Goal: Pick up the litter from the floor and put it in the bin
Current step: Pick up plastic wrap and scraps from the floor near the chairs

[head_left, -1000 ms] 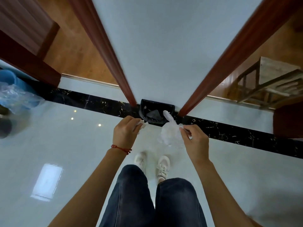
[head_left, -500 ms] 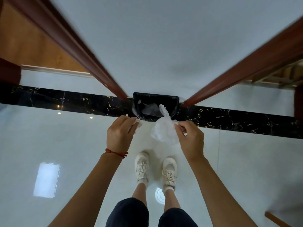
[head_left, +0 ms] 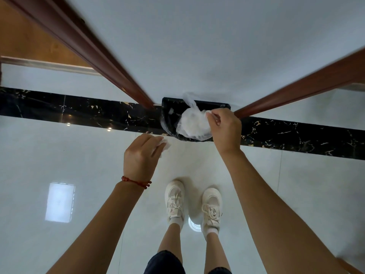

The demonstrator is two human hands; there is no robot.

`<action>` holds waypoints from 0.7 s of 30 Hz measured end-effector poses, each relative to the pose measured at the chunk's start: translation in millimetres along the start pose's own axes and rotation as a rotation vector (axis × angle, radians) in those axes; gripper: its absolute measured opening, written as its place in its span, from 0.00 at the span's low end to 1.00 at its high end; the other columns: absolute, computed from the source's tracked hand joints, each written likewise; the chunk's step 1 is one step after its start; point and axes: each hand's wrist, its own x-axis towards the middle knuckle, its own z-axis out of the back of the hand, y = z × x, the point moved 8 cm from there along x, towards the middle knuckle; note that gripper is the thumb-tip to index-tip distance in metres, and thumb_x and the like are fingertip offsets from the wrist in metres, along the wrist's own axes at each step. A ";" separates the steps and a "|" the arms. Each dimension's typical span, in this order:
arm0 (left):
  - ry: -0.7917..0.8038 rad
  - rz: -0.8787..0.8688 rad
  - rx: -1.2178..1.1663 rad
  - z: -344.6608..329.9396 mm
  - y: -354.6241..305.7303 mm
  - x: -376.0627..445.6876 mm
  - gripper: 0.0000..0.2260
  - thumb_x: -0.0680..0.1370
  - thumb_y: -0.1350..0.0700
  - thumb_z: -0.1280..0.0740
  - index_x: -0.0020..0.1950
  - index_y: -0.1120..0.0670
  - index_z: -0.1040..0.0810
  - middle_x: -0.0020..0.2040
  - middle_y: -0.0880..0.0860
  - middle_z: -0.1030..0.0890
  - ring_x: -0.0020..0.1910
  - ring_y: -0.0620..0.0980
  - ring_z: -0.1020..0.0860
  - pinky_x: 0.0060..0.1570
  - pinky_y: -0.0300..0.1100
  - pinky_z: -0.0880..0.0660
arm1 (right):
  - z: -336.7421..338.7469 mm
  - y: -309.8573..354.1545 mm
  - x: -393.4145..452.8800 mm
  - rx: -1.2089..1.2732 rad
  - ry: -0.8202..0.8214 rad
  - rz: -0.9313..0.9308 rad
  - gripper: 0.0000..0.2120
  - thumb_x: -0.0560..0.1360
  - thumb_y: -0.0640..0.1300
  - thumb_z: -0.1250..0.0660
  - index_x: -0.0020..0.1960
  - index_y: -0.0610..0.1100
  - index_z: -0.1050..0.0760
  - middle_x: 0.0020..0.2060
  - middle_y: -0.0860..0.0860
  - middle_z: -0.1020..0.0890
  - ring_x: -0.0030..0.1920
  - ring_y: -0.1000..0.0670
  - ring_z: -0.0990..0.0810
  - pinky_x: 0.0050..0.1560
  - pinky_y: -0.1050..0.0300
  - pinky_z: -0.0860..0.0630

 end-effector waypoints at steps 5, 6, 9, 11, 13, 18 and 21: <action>-0.024 -0.022 -0.003 -9.6 -3.9 11.6 0.03 0.68 0.66 0.28 0.39 0.66 0.19 0.33 0.61 0.19 0.30 0.56 0.21 0.31 0.44 0.22 | -3.5 -14.5 -5.3 -0.085 0.097 -0.025 0.12 0.73 0.40 0.32 0.52 0.33 0.24 0.49 0.39 0.20 0.51 0.41 0.23 0.47 0.49 0.24; -0.027 -0.024 -0.005 -11.9 -5.2 13.3 0.04 0.69 0.65 0.28 0.39 0.66 0.19 0.33 0.61 0.19 0.30 0.56 0.21 0.31 0.44 0.23 | -0.3 -15.3 -9.7 -0.107 0.112 -0.010 0.14 0.73 0.41 0.31 0.53 0.33 0.24 0.51 0.38 0.21 0.54 0.40 0.24 0.50 0.48 0.24; -0.019 -0.020 -0.029 -22.6 -9.4 18.9 0.04 0.70 0.64 0.29 0.39 0.66 0.19 0.33 0.61 0.20 0.30 0.57 0.22 0.29 0.45 0.22 | 13.5 -15.2 -25.8 -0.203 0.157 0.041 0.18 0.73 0.44 0.32 0.57 0.33 0.26 0.57 0.37 0.23 0.59 0.39 0.26 0.56 0.48 0.26; -0.002 -0.026 -0.038 -33.3 -13.3 22.5 0.04 0.69 0.65 0.28 0.40 0.66 0.19 0.34 0.62 0.20 0.30 0.57 0.22 0.29 0.47 0.22 | 22.7 -16.1 -39.5 -0.292 0.193 0.072 0.20 0.73 0.46 0.32 0.59 0.34 0.27 0.58 0.38 0.23 0.60 0.39 0.26 0.57 0.47 0.27; 0.018 -0.031 -0.048 -46.7 -17.6 27.3 0.03 0.69 0.66 0.27 0.40 0.66 0.19 0.33 0.61 0.20 0.30 0.56 0.22 0.29 0.47 0.22 | 31.9 -21.1 -52.8 -0.355 0.231 0.052 0.21 0.74 0.49 0.34 0.61 0.36 0.28 0.60 0.39 0.24 0.62 0.40 0.27 0.58 0.48 0.28; 0.051 -0.028 -0.056 -85.4 -22.1 45.7 0.02 0.69 0.66 0.27 0.39 0.65 0.19 0.32 0.60 0.21 0.30 0.56 0.22 0.27 0.46 0.23 | 47.9 -33.0 -77.6 -0.397 0.282 -0.015 0.23 0.76 0.54 0.42 0.61 0.37 0.27 0.61 0.39 0.24 0.62 0.39 0.26 0.58 0.46 0.28; 0.069 -0.024 -0.034 -107.3 -20.0 58.6 0.02 0.68 0.68 0.28 0.36 0.65 0.20 0.31 0.61 0.22 0.29 0.56 0.23 0.25 0.46 0.24 | 54.3 -38.6 -83.8 -0.394 0.269 -0.036 0.25 0.75 0.55 0.43 0.59 0.36 0.26 0.60 0.38 0.23 0.60 0.38 0.25 0.56 0.43 0.27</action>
